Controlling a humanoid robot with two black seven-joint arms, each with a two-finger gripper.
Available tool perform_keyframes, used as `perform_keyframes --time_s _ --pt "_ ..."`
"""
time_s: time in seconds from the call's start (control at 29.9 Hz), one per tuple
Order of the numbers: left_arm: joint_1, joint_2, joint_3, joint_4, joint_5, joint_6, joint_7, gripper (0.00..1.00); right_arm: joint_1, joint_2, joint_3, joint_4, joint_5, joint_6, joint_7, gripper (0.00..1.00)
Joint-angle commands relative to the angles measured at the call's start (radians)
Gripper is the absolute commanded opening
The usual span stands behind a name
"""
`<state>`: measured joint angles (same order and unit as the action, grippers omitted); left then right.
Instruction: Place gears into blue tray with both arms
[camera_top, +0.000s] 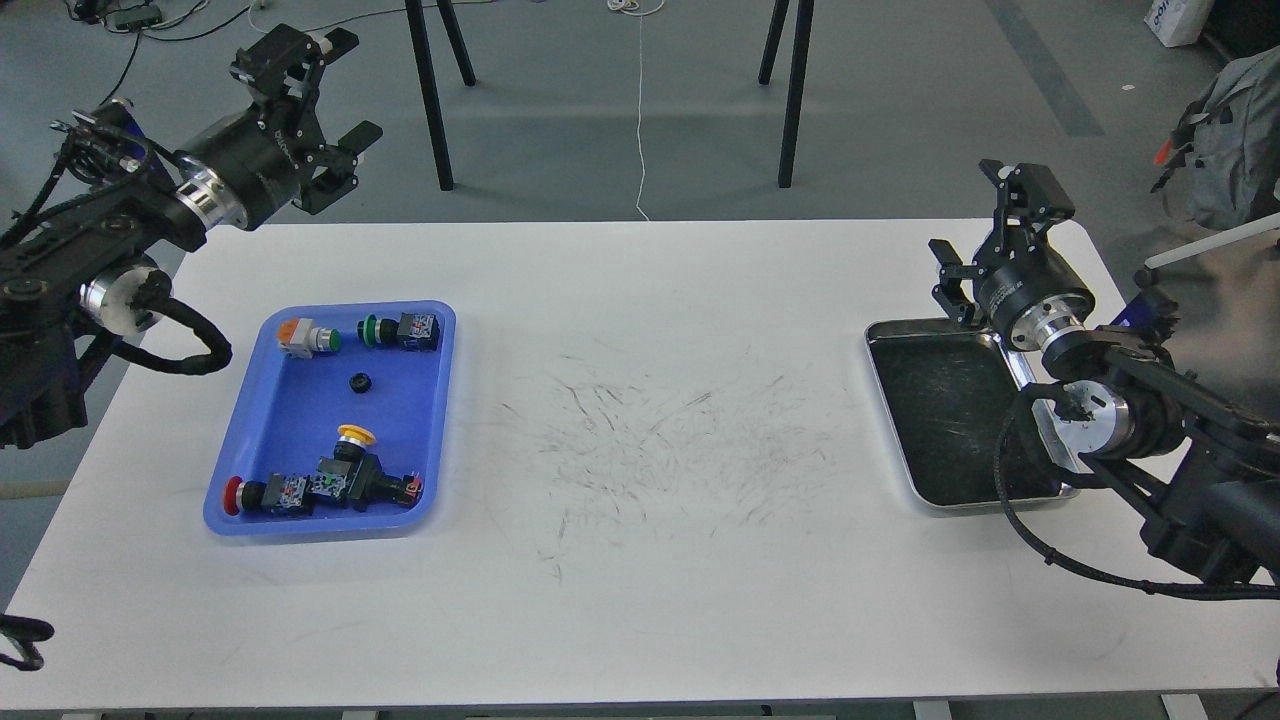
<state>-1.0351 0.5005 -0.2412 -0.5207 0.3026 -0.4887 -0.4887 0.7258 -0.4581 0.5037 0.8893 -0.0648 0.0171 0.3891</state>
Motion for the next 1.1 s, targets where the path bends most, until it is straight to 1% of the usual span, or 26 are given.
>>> perform_keyframes --time_s 0.0,0.23,0.47,0.8,1.07 --pt "0.004 -0.016 -0.004 0.021 -0.022 0.000 0.000 1.00 0.006 -0.001 0.003 -0.004 0.000 0.009 0.005 0.99" --pt "0.030 -0.059 -0.007 0.045 -0.094 0.000 0.000 1.00 0.012 0.001 0.012 -0.003 0.002 0.009 0.004 0.99" --pt "0.063 -0.109 -0.055 0.123 -0.177 0.000 0.000 1.00 0.012 0.001 0.013 -0.004 0.002 0.000 0.005 0.99" --pt "0.079 -0.109 -0.079 0.126 -0.191 0.000 0.000 1.00 0.011 0.003 0.022 -0.010 0.002 -0.006 0.004 0.99" --pt "0.116 -0.115 -0.107 0.130 -0.194 0.000 0.000 1.00 0.007 0.004 0.035 -0.013 0.008 -0.008 0.002 0.99"
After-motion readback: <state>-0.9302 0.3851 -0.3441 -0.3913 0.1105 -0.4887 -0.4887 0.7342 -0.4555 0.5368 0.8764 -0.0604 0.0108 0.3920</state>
